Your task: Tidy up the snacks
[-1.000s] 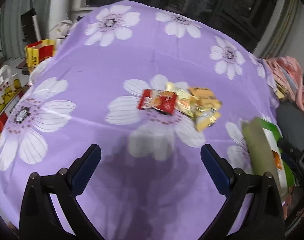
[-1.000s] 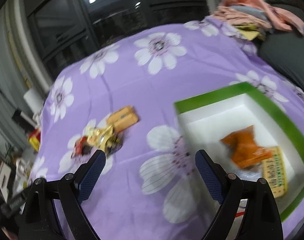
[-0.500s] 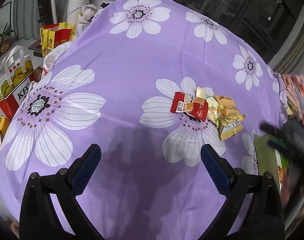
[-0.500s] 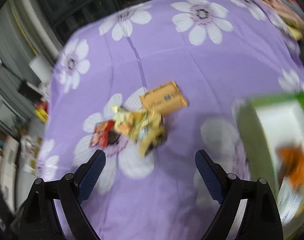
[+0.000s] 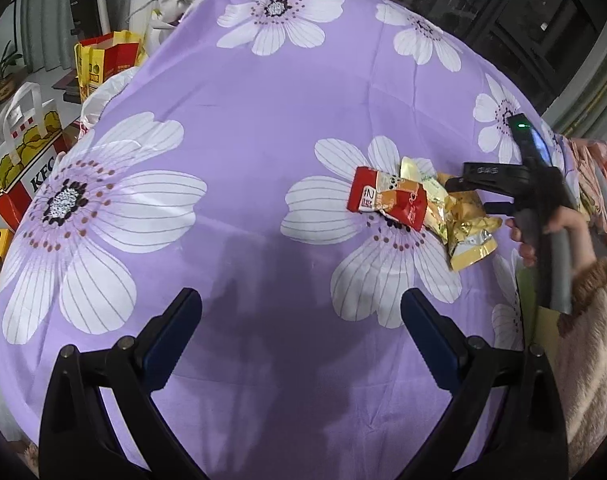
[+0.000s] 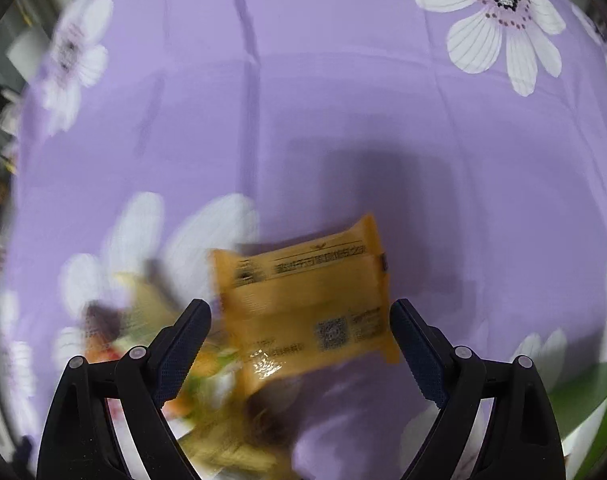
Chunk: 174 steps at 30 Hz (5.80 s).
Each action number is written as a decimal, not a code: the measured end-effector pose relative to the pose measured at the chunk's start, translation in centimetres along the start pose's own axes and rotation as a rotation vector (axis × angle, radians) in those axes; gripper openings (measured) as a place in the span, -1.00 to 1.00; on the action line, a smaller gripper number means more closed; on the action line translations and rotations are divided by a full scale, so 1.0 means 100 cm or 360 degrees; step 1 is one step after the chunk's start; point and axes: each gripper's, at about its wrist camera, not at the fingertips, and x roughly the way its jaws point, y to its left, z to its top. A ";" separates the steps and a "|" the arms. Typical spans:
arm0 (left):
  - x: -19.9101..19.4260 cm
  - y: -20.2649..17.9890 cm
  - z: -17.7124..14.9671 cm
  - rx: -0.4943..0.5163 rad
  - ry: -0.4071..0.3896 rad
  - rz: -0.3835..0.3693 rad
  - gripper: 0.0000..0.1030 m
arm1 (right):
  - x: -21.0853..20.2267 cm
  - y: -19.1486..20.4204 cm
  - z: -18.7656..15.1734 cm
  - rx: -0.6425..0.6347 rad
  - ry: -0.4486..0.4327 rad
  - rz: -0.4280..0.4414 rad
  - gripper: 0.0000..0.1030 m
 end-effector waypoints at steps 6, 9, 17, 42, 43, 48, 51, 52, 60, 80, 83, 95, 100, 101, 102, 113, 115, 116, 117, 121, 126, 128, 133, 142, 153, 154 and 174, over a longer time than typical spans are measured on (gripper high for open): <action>0.006 -0.003 -0.002 0.0026 0.0039 0.0024 0.95 | 0.008 -0.003 -0.006 -0.0066 -0.0076 0.0014 0.49; 0.006 -0.005 -0.003 0.0034 0.0035 0.0021 0.95 | 0.003 -0.008 -0.012 -0.0036 -0.0086 0.0011 0.20; -0.001 -0.008 -0.006 0.0080 0.0009 0.0026 0.95 | -0.043 -0.020 -0.062 0.0007 -0.0125 0.0038 0.18; -0.012 -0.031 -0.026 0.0196 -0.0017 0.0046 0.94 | -0.084 0.051 -0.236 0.0030 -0.0089 0.0363 0.57; -0.012 -0.031 -0.027 0.0189 -0.0012 0.0035 0.94 | -0.090 0.047 -0.237 0.0037 -0.0118 0.0386 0.57; -0.010 -0.034 -0.032 0.0128 0.0083 -0.0091 0.92 | -0.105 0.013 -0.237 0.0164 -0.0232 0.0463 0.57; -0.004 -0.043 -0.040 0.0131 0.0187 -0.0190 0.91 | -0.108 -0.003 -0.237 0.0246 -0.0272 0.0552 0.57; -0.001 -0.049 -0.044 0.0149 0.0242 -0.0237 0.87 | -0.108 -0.006 -0.238 0.0260 -0.0273 0.0587 0.57; 0.021 -0.078 -0.072 0.0169 0.0486 -0.0329 0.40 | -0.079 -0.009 -0.234 0.0376 -0.0143 0.0771 0.27; -0.002 -0.108 -0.079 0.0275 0.0222 -0.0550 -0.30 | -0.098 0.005 -0.237 0.0294 -0.0265 0.0748 -0.10; -0.015 -0.117 -0.076 0.0318 0.0124 -0.0596 -0.30 | -0.118 0.003 -0.239 0.0281 -0.0369 0.0722 -0.10; -0.046 -0.193 -0.061 0.0610 -0.0178 -0.0770 -0.30 | -0.190 -0.057 -0.247 0.0366 -0.0827 0.0642 -0.10; -0.027 -0.239 -0.058 0.0723 -0.0144 -0.0971 -0.30 | -0.204 -0.100 -0.249 0.0473 -0.0942 0.0467 -0.10; -0.021 -0.251 -0.056 0.0748 -0.0116 -0.0982 -0.30 | -0.204 -0.110 -0.247 0.0504 -0.0948 0.0443 -0.10; -0.018 -0.262 -0.056 0.0772 -0.0107 -0.0977 -0.30 | -0.201 -0.122 -0.245 0.0554 -0.0946 0.0452 -0.10; 0.045 -0.340 -0.053 0.0899 0.0176 -0.0925 -0.30 | -0.159 -0.208 -0.228 0.0898 -0.0800 0.0498 -0.10; 0.053 -0.347 -0.050 0.0892 0.0211 -0.0879 -0.30 | -0.148 -0.218 -0.222 0.0929 -0.0750 0.0530 -0.09; 0.056 -0.350 -0.050 0.0892 0.0224 -0.0860 -0.31 | -0.143 -0.222 -0.220 0.0940 -0.0731 0.0551 -0.09; 0.060 -0.354 -0.050 0.0894 0.0237 -0.0843 -0.31 | -0.139 -0.225 -0.218 0.0951 -0.0714 0.0569 -0.09; 0.069 -0.362 -0.051 0.0912 0.0294 -0.0815 -0.31 | -0.127 -0.238 -0.219 0.1016 -0.0673 0.0597 -0.10; 0.077 -0.369 -0.054 0.0925 0.0336 -0.0787 -0.30 | -0.117 -0.249 -0.222 0.1103 -0.0651 0.0631 -0.09; 0.081 -0.371 -0.054 0.0915 0.0373 -0.0770 -0.30 | -0.112 -0.251 -0.223 0.1137 -0.0620 0.0625 -0.10; 0.088 -0.372 -0.055 0.0901 0.0397 -0.0710 -0.30 | -0.098 -0.256 -0.223 0.1198 -0.0570 0.0662 -0.10; 0.093 -0.388 -0.066 0.1005 0.0384 -0.0561 -0.31 | -0.091 -0.266 -0.231 0.1312 -0.0511 0.0522 -0.10; 0.081 -0.377 -0.068 0.0951 0.0359 -0.0577 -0.11 | -0.106 -0.265 -0.240 0.1306 -0.0573 0.0518 -0.09; 0.078 -0.375 -0.067 0.0945 0.0348 -0.0584 -0.07 | -0.108 -0.263 -0.241 0.1297 -0.0587 0.0513 -0.09; 0.000 -0.287 -0.068 0.0849 -0.0092 -0.0571 0.69 | -0.157 -0.188 -0.247 0.0972 -0.0853 0.0318 0.55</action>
